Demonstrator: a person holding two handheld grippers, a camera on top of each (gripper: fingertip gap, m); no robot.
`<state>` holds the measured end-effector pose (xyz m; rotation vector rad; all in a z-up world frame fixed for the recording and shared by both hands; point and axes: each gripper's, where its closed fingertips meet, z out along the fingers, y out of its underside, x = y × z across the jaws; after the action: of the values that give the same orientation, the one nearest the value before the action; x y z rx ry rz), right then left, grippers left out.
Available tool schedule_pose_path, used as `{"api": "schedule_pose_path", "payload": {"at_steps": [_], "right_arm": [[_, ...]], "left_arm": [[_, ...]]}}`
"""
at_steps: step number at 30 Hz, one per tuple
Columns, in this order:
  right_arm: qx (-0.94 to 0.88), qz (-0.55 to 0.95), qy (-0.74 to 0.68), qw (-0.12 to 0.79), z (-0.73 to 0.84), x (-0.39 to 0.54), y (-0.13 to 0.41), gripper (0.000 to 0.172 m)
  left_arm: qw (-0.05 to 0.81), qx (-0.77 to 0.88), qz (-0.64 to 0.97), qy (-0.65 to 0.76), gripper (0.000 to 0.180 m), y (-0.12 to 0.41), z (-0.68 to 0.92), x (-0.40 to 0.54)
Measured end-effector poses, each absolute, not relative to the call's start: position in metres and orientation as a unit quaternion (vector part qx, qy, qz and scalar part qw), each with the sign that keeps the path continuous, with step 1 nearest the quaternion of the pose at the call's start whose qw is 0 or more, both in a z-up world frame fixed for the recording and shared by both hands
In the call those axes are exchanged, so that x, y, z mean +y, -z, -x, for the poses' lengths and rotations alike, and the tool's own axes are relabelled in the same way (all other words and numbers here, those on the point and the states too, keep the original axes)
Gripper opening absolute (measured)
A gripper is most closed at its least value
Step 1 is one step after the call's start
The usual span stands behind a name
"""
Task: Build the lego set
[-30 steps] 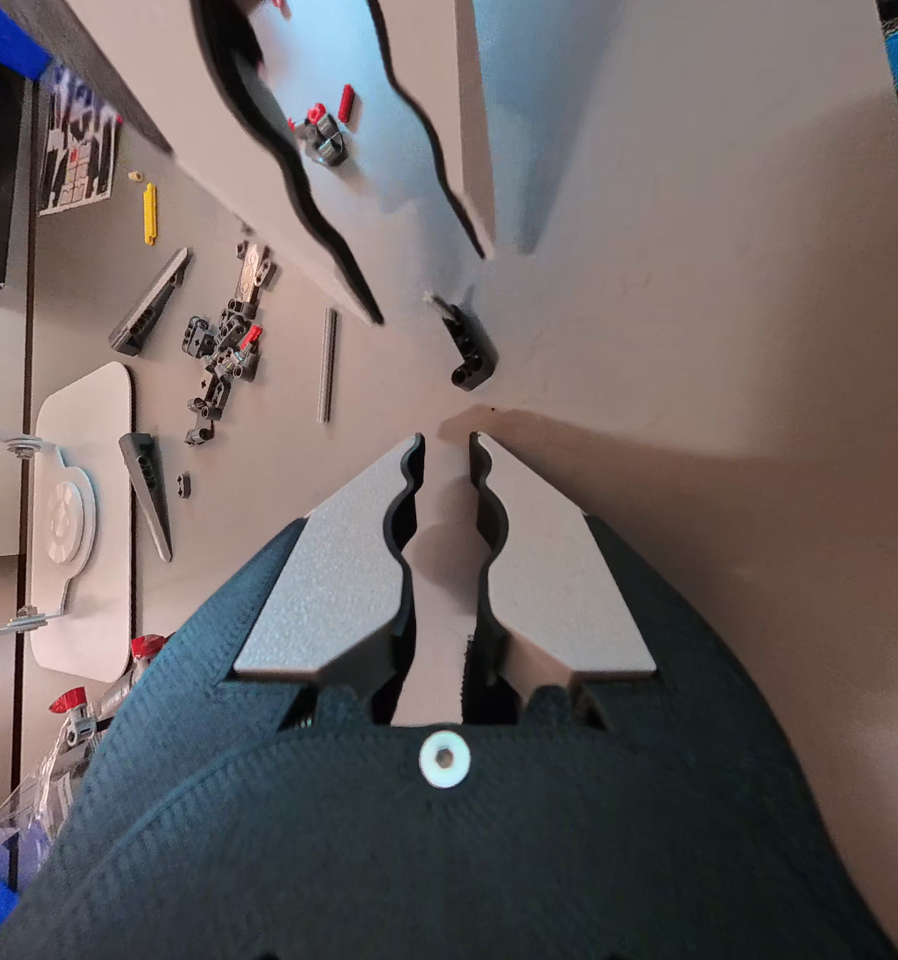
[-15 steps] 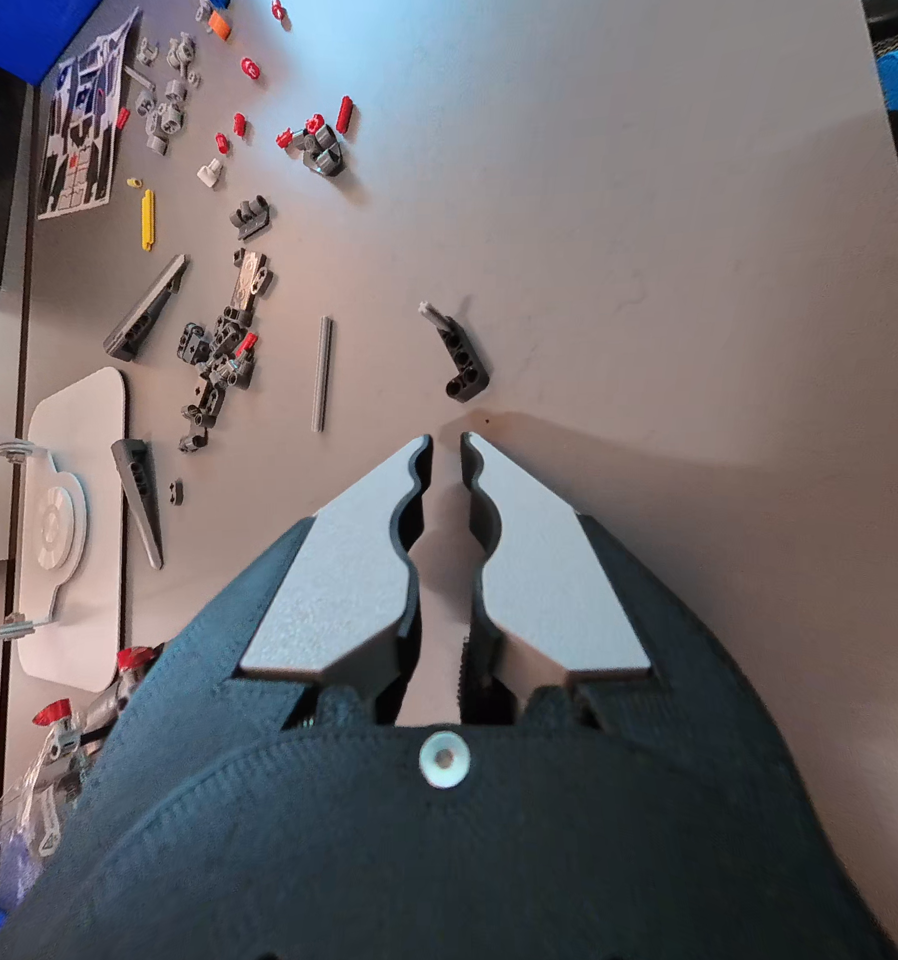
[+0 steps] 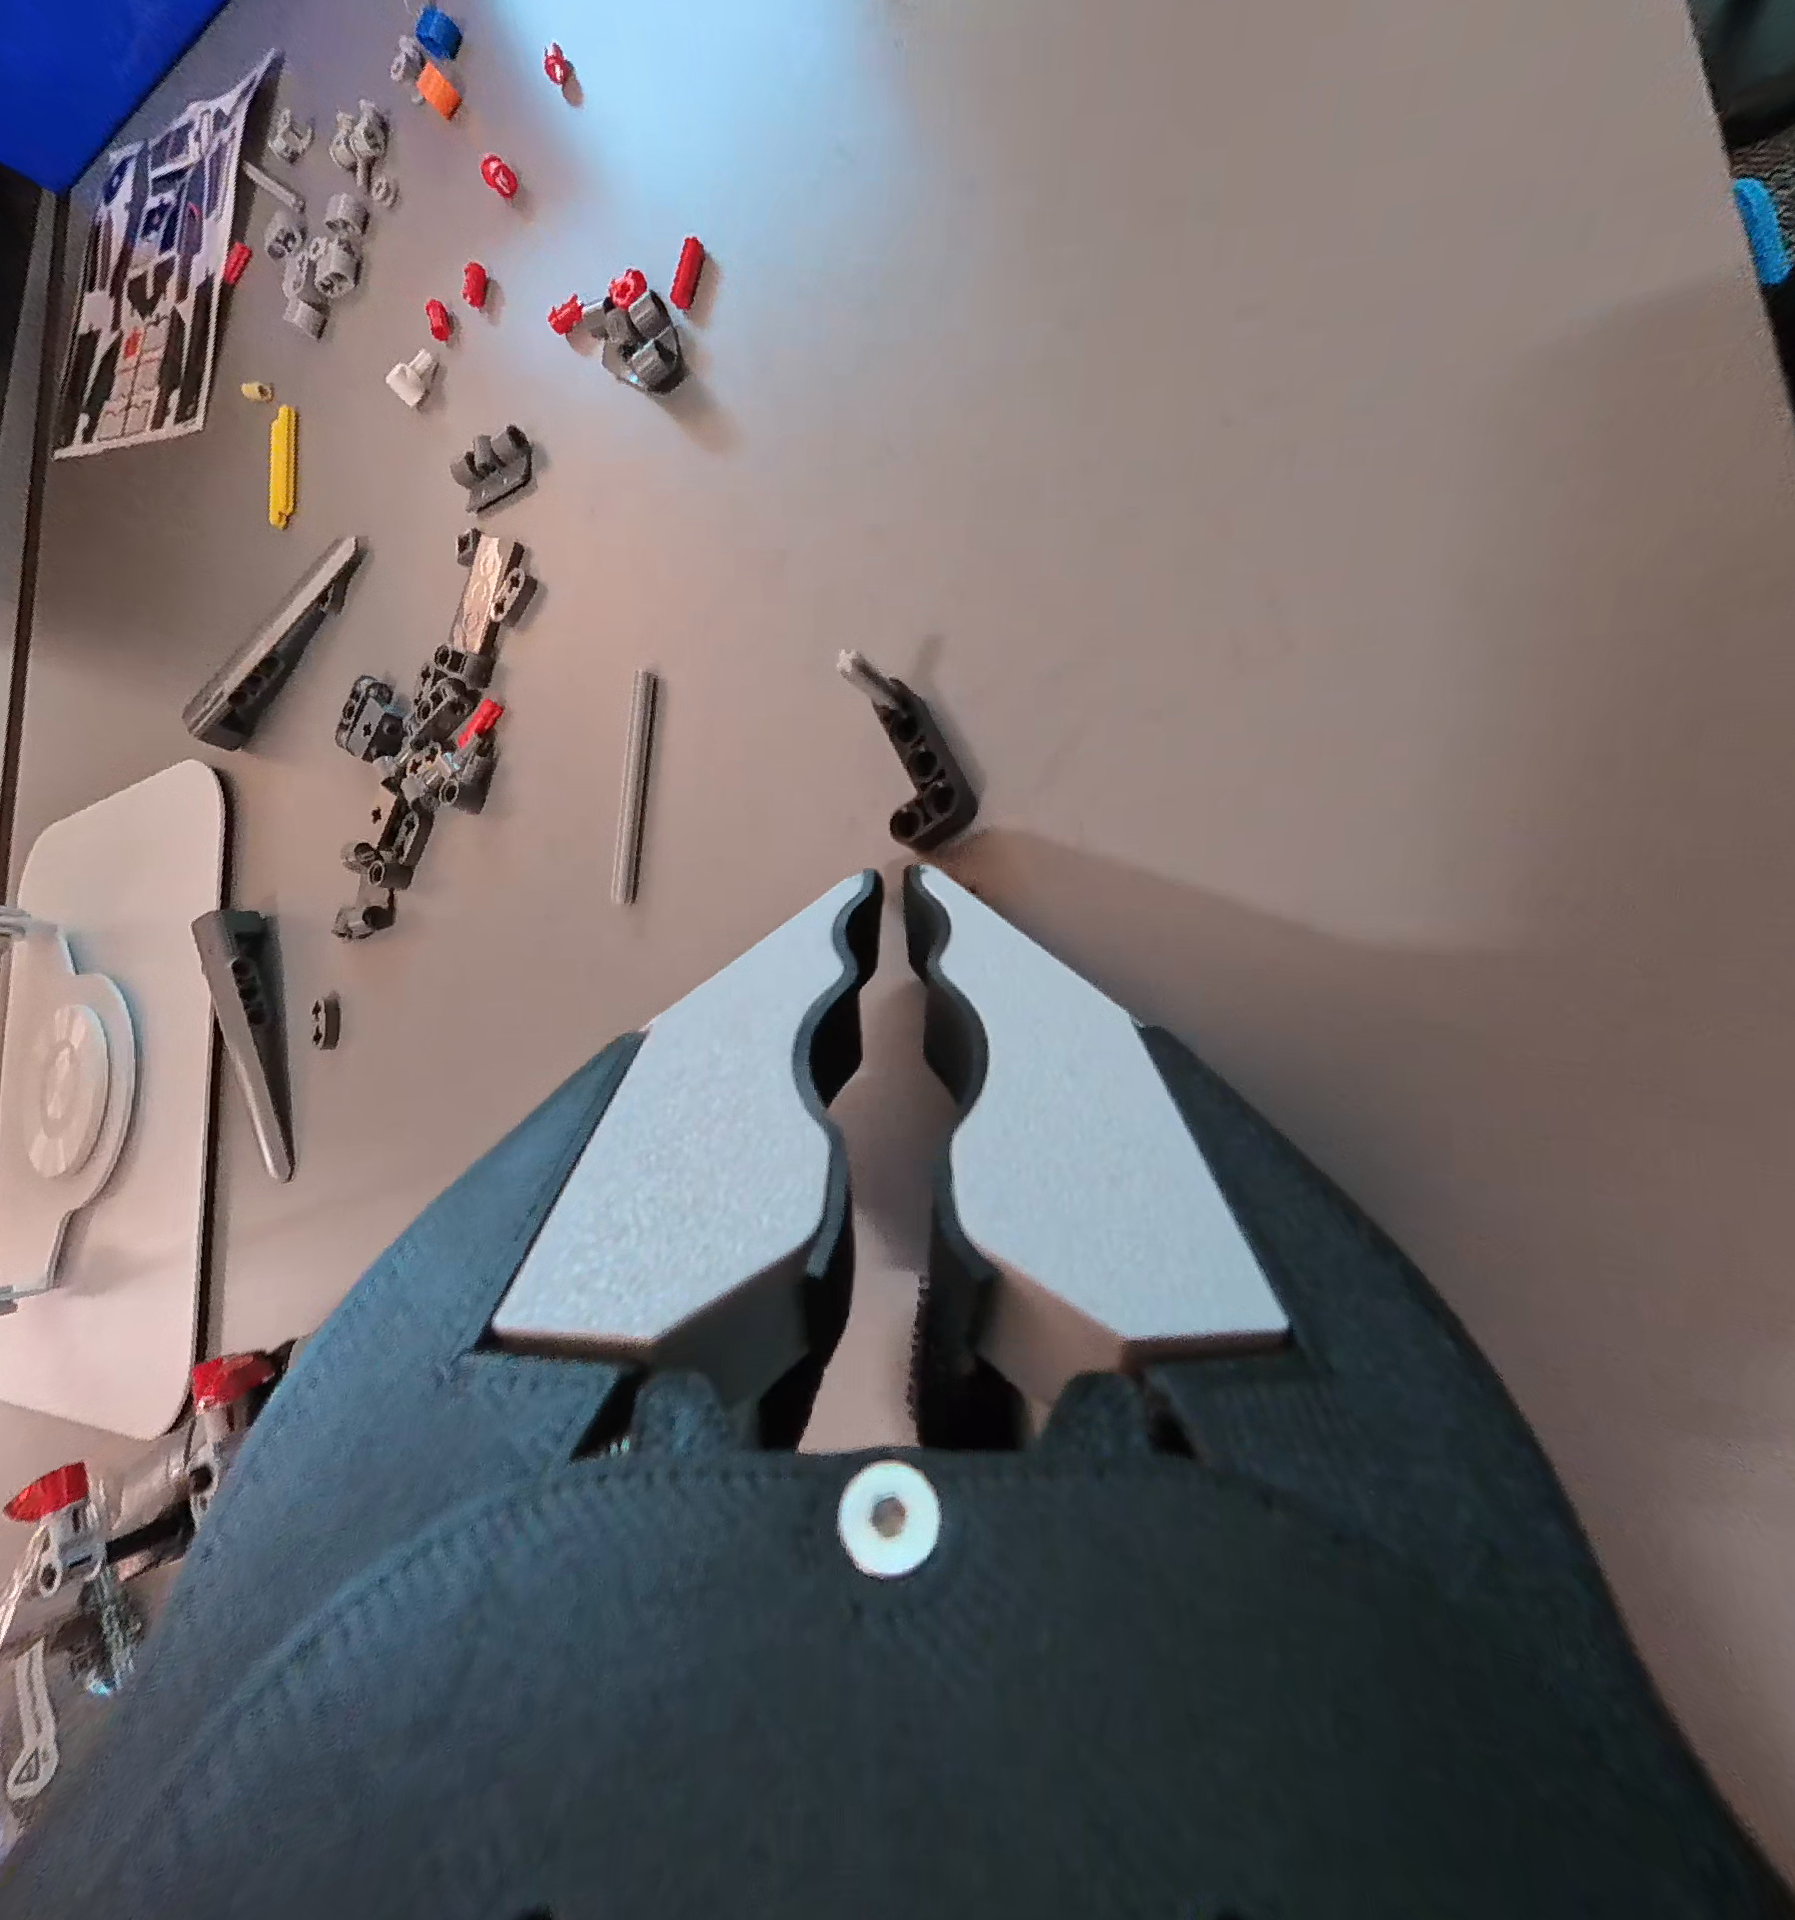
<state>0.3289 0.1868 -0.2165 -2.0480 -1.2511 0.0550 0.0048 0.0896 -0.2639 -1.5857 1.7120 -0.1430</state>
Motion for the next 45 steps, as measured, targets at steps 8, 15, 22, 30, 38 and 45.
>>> {"api": "schedule_pose_path", "payload": {"at_steps": [8,15,22,30,38,45], "right_arm": [[-0.495,0.81,-0.023,0.313,-0.339,0.24,0.252,0.018],[-0.498,0.82,-0.073,0.274,-0.337,0.253,0.267,0.002],[-0.496,0.815,-0.1,0.282,-0.331,0.247,0.263,0.001],[-0.488,0.745,-0.19,0.413,-0.246,0.201,0.188,0.001],[-0.448,0.626,-0.444,0.459,-0.07,0.146,0.14,0.0],[-0.357,0.581,-0.601,0.418,0.008,0.131,0.119,0.0]], "left_arm": [[0.387,0.67,0.629,0.073,0.003,0.264,-0.007,0.091],[0.384,0.67,0.63,0.08,0.001,0.265,-0.009,0.092],[0.388,0.669,0.629,0.075,0.009,0.262,-0.008,0.096],[0.443,0.647,0.618,0.059,0.013,0.236,-0.007,0.105],[0.59,0.572,0.57,-0.024,0.017,0.18,-0.004,0.129],[0.673,0.491,0.55,-0.061,0.025,0.141,0.014,0.133]]}}
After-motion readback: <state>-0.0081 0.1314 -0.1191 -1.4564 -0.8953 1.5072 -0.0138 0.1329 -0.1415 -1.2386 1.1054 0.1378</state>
